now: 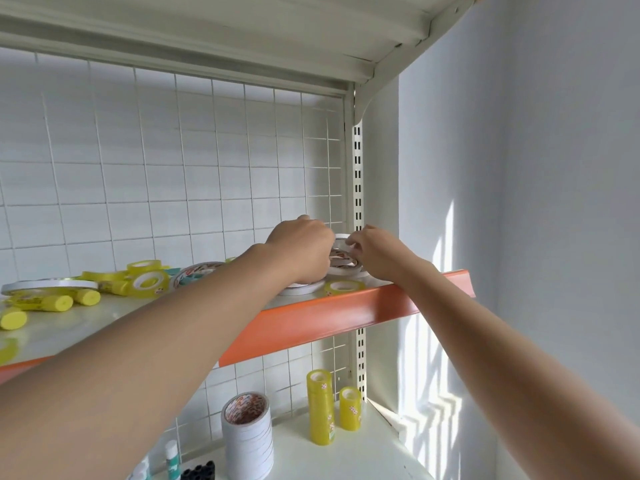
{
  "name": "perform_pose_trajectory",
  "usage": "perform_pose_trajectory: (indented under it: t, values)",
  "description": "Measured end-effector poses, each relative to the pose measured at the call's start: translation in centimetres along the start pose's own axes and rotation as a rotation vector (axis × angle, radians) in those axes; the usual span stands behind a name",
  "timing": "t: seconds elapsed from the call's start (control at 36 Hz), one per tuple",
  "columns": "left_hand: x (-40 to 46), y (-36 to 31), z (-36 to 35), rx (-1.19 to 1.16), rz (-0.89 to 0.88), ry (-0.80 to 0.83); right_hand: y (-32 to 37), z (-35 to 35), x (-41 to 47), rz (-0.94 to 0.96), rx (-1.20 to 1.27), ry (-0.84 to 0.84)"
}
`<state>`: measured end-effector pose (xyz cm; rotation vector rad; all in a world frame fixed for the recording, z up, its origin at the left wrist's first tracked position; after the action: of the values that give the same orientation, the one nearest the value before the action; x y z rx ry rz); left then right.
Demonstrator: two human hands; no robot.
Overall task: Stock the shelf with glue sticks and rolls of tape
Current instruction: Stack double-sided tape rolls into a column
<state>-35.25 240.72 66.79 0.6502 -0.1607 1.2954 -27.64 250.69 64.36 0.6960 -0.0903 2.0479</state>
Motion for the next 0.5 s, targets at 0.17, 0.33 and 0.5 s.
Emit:
perform_pose_trajectory:
  t: [0.17, 0.33, 0.5]
  values:
    - [0.0, -0.2, -0.6, -0.177, -0.02, -0.027, -1.1, 0.3, 0.5, -0.047, 0.079, -0.034]
    - [-0.6, 0.0, -2.3, -0.244, -0.029, 0.002, -1.1, 0.5, 0.7, -0.036, 0.118, -0.047]
    - [-0.4, 0.4, -2.8, -0.266, -0.041, 0.005, -1.4, 1.7, 1.8, -0.029, 0.087, -0.141]
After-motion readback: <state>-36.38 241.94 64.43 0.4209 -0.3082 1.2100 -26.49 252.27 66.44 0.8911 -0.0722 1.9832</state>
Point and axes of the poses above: each hand's wrist, its own x-axis towards the middle knuckle, its own z-axis out of the back of the hand, y = z × x, the point moved 9 cm from there along x, towards the middle knuckle, and after that the axes turned 4 degrees about -z, right-handed, at the moved point
